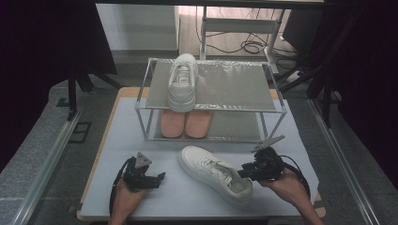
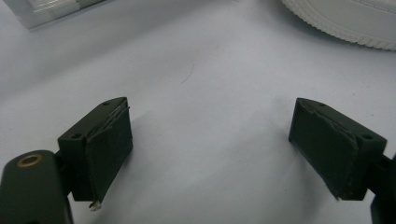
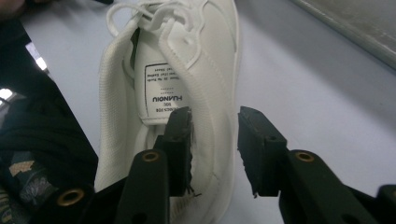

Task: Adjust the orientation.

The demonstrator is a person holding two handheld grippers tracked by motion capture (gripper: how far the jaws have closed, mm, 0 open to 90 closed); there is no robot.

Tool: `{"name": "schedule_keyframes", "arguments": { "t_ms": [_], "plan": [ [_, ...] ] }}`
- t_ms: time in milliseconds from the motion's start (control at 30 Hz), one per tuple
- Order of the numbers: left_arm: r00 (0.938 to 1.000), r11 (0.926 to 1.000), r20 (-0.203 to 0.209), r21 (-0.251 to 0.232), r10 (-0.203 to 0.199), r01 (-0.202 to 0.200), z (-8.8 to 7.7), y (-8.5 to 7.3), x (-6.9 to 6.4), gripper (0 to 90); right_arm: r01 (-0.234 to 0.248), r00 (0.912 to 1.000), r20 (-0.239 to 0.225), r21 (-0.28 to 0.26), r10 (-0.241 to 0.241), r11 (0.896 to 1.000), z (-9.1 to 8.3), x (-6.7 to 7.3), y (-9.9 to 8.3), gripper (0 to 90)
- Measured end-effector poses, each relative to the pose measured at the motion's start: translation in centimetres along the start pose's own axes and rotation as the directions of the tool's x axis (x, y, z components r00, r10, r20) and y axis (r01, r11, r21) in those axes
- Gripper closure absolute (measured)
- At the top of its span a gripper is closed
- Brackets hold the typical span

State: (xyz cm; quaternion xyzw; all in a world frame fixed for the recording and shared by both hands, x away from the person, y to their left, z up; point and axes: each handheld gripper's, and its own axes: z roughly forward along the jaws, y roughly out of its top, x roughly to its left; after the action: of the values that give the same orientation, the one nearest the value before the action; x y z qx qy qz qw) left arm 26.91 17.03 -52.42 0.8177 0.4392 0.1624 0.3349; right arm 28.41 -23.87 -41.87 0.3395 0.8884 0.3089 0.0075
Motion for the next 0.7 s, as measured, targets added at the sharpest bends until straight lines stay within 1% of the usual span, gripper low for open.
{"name": "schedule_keyframes", "arguments": {
  "t_ms": [100, 267, 333, 433, 533, 667, 700],
  "plan": [
    [1.0, 1.0, 0.0, -0.001, 0.0, 0.0, 0.0, 0.0, 0.0, 13.4, 0.014, 0.9998, 0.013, 0.03, -0.014, 0.999, 0.8, 0.0, 0.3, 61.8],
    [1.0, 1.0, 0.0, -0.001, 0.0, 0.0, 0.0, 0.0, 0.0, 13.4, 0.017, 0.9999, -0.005, 0.06, -0.016, 0.998, 2.0, -0.2, 0.8, 60.4],
    [1.0, 1.0, 0.0, -0.001, 0.0, 0.0, 0.0, 0.0, 0.0, 13.3, 0.028, 0.9996, -0.008, 0.075, -0.028, 0.997, 2.6, -0.1, 1.1, 60.4],
    [1.0, 1.0, 0.0, -0.001, 0.0, 0.0, 0.0, 0.0, 0.0, 13.4, 0.045, 0.999, 0.003, 0.099, -0.045, 0.994, 3.2, 0.0, 1.5, 60.9],
    [1.0, 1.0, 0.0, -0.001, 0.0, 0.0, 0.0, 0.0, 0.0, 13.4, 0.04, 0.999, 0.012, 0.113, -0.042, 0.993, 3.4, 0.1, 1.7, 66.0],
    [1.0, 1.0, -0.001, -0.001, 0.001, -0.001, 0.0, 0.0, 0.0, 13.4, 0.034, 0.9982, 0.046, 0.129, -0.04, 0.991, 3.5, 0.3, 1.9, 75.0],
    [1.0, 1.0, 0.0, -0.001, 0.002, -0.002, 0.0, 0.0, 0.0, 13.4, 0.028, 0.9982, 0.048, 0.13, -0.035, 0.991, 3.5, 0.3, 1.9, 76.6]
  ]
}}
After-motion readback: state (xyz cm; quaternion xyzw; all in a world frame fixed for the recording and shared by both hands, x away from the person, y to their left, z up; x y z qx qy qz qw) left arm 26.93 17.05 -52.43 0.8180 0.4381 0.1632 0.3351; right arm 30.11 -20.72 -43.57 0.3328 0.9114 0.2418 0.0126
